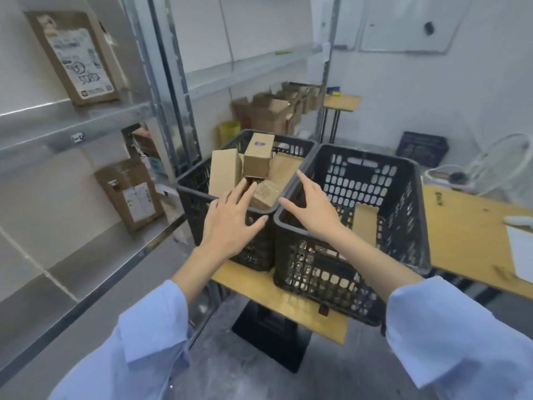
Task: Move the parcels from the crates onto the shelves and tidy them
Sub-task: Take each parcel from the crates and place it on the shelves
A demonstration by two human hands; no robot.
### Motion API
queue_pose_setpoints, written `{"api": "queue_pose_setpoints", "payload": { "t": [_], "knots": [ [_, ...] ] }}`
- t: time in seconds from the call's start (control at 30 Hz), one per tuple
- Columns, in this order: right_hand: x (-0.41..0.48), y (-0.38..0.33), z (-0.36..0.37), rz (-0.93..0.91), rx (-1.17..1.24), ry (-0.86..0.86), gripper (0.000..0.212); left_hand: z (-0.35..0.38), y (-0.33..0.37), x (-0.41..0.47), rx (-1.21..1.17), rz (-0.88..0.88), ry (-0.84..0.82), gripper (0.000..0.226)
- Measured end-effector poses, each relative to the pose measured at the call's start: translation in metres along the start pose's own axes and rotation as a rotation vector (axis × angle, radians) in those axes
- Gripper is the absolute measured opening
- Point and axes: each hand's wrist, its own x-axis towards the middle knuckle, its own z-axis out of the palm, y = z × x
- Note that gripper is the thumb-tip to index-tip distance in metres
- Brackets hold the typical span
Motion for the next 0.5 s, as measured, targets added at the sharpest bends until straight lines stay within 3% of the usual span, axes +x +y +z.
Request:
{"api": "queue_pose_setpoints", "payload": {
  "t": [0.27,0.5],
  "knots": [
    [0.003,0.094,-0.048,0.171,-0.061,0.050,0.085,0.050,0.066,0.073,-0.077,0.199,-0.075,0.075],
    [0.033,0.172,-0.062,0.313,-0.079,0.003,0.086,0.103,0.111,0.133,-0.141,0.246,-0.188,0.078]
  ]
}}
